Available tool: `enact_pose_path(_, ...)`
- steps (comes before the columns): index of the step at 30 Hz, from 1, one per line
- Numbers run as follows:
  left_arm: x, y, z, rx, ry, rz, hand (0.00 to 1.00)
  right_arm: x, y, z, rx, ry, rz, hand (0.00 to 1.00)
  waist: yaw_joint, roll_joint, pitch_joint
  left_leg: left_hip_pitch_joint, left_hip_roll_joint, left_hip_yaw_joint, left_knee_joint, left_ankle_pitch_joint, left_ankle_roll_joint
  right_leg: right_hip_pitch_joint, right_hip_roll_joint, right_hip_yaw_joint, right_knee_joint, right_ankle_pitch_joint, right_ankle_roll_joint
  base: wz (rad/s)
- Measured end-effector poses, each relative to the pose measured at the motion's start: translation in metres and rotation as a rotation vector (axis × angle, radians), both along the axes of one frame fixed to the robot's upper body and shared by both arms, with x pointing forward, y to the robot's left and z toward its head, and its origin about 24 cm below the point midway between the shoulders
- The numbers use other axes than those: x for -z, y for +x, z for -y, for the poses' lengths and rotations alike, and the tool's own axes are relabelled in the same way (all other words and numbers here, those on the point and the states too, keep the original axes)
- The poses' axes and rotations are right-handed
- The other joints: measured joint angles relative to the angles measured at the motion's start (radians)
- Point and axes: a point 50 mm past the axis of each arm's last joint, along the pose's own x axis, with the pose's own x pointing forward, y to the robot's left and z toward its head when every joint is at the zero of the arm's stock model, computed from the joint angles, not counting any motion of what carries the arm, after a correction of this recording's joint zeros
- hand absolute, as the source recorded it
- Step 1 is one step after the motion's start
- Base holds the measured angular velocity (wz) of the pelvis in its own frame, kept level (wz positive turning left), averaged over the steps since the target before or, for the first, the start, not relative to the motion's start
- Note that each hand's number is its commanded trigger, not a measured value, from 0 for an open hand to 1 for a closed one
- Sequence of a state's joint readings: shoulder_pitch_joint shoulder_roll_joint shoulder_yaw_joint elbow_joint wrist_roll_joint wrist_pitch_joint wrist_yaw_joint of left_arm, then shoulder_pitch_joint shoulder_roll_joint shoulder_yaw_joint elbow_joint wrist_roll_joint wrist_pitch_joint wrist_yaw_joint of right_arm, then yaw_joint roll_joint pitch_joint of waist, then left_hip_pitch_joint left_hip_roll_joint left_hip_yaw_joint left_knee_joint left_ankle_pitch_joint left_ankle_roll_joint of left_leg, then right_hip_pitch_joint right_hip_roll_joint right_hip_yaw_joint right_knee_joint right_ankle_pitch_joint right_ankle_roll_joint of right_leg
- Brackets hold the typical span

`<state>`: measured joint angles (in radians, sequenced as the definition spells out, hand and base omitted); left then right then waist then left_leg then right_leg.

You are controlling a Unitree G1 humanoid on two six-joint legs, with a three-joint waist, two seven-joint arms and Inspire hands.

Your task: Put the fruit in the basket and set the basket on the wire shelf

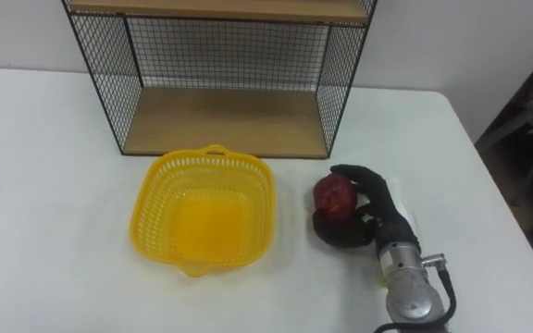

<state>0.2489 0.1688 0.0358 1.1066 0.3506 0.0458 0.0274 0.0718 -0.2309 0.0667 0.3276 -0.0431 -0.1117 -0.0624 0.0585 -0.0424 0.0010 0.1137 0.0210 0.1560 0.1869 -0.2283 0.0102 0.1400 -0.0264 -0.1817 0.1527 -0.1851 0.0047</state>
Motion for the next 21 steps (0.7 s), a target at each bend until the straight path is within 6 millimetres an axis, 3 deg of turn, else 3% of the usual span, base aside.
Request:
enact_pose_path(3, 0.001, -0.004, 0.001, -0.008, -0.012, -0.015, 0.00, 0.000, -0.001, 0.000, 0.021, 0.120, -0.008, 1.00, -0.001, 0.010, -0.0027, -0.009, 0.000, -0.003, 0.002, 0.000, 0.000, -0.005, -0.001, -0.006, 0.002, 0.000, 0.000, 0.01)
enact_pose_path(5, 0.001, -0.007, 0.002, -0.011, -0.018, -0.024, 0.00, -0.005, 0.001, -0.003, 0.017, 0.152, 0.008, 1.00, -0.002, 0.019, -0.0063, -0.016, 0.001, -0.004, 0.007, 0.000, 0.000, -0.012, -0.002, -0.006, 0.005, 0.000, 0.000, 0.00)
enact_pose_path(8, 0.002, -0.011, 0.004, -0.015, -0.024, -0.033, 0.00, -0.020, 0.005, -0.009, -0.007, 0.198, 0.074, 1.00, -0.002, 0.039, -0.0053, -0.016, 0.000, -0.005, 0.012, 0.000, 0.000, -0.010, -0.002, -0.006, 0.009, 0.000, 0.000, 0.00)
enact_pose_path(14, 0.002, -0.009, 0.006, -0.014, -0.025, -0.025, 0.00, -0.034, 0.009, -0.012, -0.025, 0.222, 0.137, 1.00, -0.002, 0.036, -0.0025, -0.017, 0.000, -0.008, 0.018, 0.001, 0.000, -0.018, -0.003, -0.006, 0.015, 0.000, 0.000, 0.01)
enact_pose_path(21, 0.003, -0.013, 0.011, -0.020, -0.046, -0.036, 0.00, -0.089, 0.015, -0.018, -0.073, 0.340, 0.369, 1.00, -0.001, 0.034, -0.0008, -0.014, -0.001, 0.004, 0.017, 0.001, 0.001, -0.023, -0.001, 0.015, 0.015, 0.000, 0.000, -0.07)
